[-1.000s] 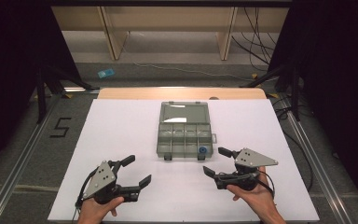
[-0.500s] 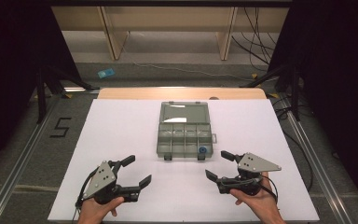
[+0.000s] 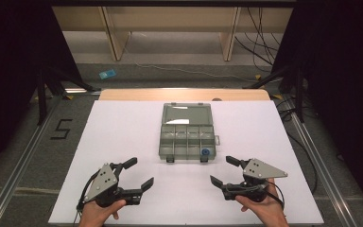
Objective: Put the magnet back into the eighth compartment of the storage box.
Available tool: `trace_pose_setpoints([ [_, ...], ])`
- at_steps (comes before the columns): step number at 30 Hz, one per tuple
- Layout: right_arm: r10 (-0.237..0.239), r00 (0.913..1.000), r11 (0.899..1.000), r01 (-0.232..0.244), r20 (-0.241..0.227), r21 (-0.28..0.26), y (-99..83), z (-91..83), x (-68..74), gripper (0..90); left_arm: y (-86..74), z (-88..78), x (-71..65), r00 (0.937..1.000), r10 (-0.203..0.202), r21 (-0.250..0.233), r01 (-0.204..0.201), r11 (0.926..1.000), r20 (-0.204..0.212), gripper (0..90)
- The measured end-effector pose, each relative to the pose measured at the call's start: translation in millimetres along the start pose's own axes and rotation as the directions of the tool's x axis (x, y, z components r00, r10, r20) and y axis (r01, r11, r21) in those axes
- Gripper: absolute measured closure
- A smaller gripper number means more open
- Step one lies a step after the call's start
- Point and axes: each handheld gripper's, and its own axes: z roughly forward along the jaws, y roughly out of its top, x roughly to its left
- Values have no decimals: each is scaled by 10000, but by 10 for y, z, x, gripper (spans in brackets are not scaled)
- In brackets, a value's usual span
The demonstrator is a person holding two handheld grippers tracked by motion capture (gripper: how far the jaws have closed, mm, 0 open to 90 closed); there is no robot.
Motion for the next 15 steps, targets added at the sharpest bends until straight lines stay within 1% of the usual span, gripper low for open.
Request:
trace_pose_setpoints([
  [2,-18,10000,10000,18,-3,35,-5,-3,7,158,0,0,-1,10000,0,2,0,10000,0,159],
  [3,-14,10000,9999,14,-1,160,-13,-6,15,158,0,0,-4,10000,-17,-5,17,10000,-3,159],
  [9,-14,10000,9999,14,12,112,-35,-13,37,158,-1,-3,-6,10000,-10,-11,10,10000,1,159],
  [10,-175,9997,9998,174,160,34,-38,-22,39,158,0,-4,-6,10000,-25,-19,25,10000,0,159],
  [11,-175,9997,9998,174,160,34,-38,-22,39,158,0,-4,-6,10000,-25,-19,25,10000,0,159],
  [12,-91,9999,10000,91,54,-8,-43,-19,49,158,-1,-4,-5,10000,-16,-9,16,10000,-3,159],
  [13,-111,9999,9998,112,-73,157,-41,-30,53,158,-1,-3,-5,10000,-14,-4,14,10000,0,159],
  [14,-158,9998,9998,157,103,95,-45,-44,61,158,-1,-3,-5,10000,-13,-2,13,10000,-1,159],
  [15,-61,9999,9999,60,83,124,-49,-47,70,158,-1,-2,-5,10000,-15,-3,15,10000,2,159],
])
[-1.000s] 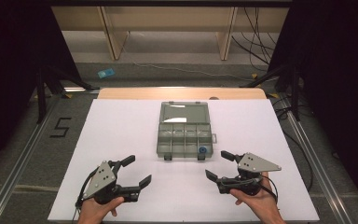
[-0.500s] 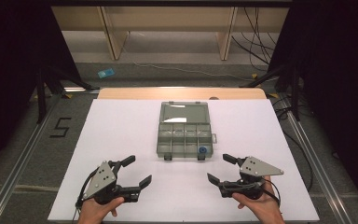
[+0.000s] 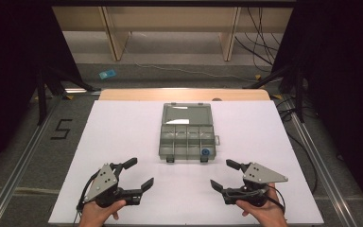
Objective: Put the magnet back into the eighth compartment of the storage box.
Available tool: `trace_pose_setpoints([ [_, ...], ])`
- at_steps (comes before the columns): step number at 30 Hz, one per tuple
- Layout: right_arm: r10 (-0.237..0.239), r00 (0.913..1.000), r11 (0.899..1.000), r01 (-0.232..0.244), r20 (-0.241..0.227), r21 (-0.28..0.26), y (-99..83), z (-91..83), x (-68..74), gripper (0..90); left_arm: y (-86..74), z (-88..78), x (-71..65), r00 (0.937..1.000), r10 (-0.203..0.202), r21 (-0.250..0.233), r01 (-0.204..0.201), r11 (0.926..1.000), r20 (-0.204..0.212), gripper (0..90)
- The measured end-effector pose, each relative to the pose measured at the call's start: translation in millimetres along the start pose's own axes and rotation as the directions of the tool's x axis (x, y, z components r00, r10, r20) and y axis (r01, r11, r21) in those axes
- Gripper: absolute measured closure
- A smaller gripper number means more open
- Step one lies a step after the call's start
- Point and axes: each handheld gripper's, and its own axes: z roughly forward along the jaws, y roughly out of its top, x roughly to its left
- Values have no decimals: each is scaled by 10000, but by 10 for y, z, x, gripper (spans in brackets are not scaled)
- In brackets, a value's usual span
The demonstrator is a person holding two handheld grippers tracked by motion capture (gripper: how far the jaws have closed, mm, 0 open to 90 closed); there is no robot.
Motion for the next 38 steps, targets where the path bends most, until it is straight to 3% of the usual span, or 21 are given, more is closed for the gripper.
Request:
trace_pose_setpoints([
  [11,117,9998,9999,-118,135,5,-34,-70,10,158,-2,3,1,10000,-18,6,18,10000,4,159],
  [23,88,9999,9999,-89,-50,-72,-29,-53,14,158,0,1,4,10000,4,2,-4,10000,0,159],
  [38,116,9999,9999,-115,94,-80,-27,-58,10,158,1,1,6,10000,23,2,-23,10000,-5,159],
])
